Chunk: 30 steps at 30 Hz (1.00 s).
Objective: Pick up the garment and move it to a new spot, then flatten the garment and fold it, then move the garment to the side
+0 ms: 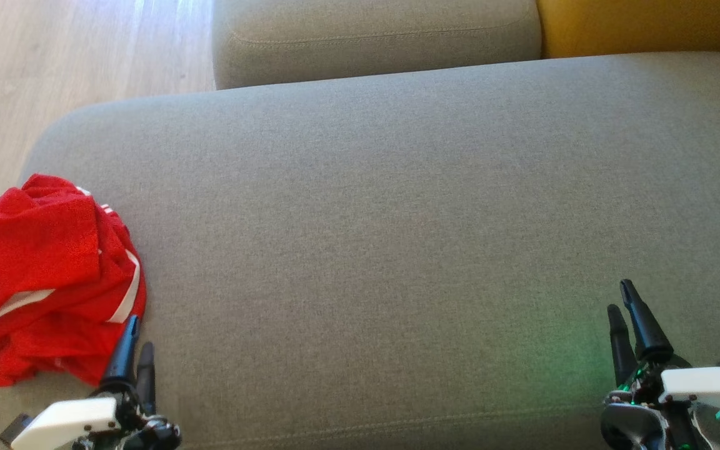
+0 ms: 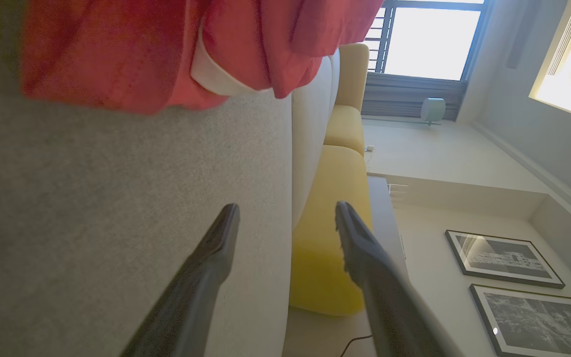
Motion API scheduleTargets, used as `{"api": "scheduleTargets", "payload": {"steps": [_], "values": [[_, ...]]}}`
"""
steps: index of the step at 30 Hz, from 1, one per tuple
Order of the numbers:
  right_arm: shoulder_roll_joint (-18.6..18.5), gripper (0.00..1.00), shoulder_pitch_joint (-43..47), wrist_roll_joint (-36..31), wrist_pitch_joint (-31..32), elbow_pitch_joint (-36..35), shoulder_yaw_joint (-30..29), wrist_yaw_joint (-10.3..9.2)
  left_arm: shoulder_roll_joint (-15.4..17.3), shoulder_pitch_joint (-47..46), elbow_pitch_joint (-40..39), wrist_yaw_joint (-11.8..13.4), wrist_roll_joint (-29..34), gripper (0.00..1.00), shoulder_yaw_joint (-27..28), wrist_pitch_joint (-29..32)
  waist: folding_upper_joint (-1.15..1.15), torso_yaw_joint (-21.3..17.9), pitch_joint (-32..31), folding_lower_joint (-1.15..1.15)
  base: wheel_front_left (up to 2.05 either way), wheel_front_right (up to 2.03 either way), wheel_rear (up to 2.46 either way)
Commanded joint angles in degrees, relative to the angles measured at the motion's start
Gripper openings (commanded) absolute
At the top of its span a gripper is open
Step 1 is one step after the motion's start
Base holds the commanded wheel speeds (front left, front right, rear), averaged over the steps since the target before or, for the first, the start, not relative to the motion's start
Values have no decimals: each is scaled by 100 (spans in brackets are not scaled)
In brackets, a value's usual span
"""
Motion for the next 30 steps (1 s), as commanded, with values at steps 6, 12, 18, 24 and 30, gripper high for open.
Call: {"api": "scheduleTargets", "payload": {"steps": [6,12,18,24,30], "values": [[-47,100,-294,-211,-167,-278,31,0,42,-304,-314,-20,130,100,49,-144,0,-9,8,0,0,0,0],[-47,100,-344,-571,-269,-352,13,0,48,-327,-406,-23,281,100,135,-244,0,-15,11,0,0,0,0],[-46,100,-406,-861,-353,-397,6,0,53,-358,-526,-25,481,100,252,-328,0,-21,15,0,0,0,0],[-47,100,-517,-1441,-455,-614,29,0,59,-421,-700,-9,795,100,408,-429,0,-36,23,0,0,0,0],[-48,100,-624,-2223,-573,-855,78,0,66,-485,-1049,147,1217,100,490,-546,0,-49,27,0,0,0,0]]}}
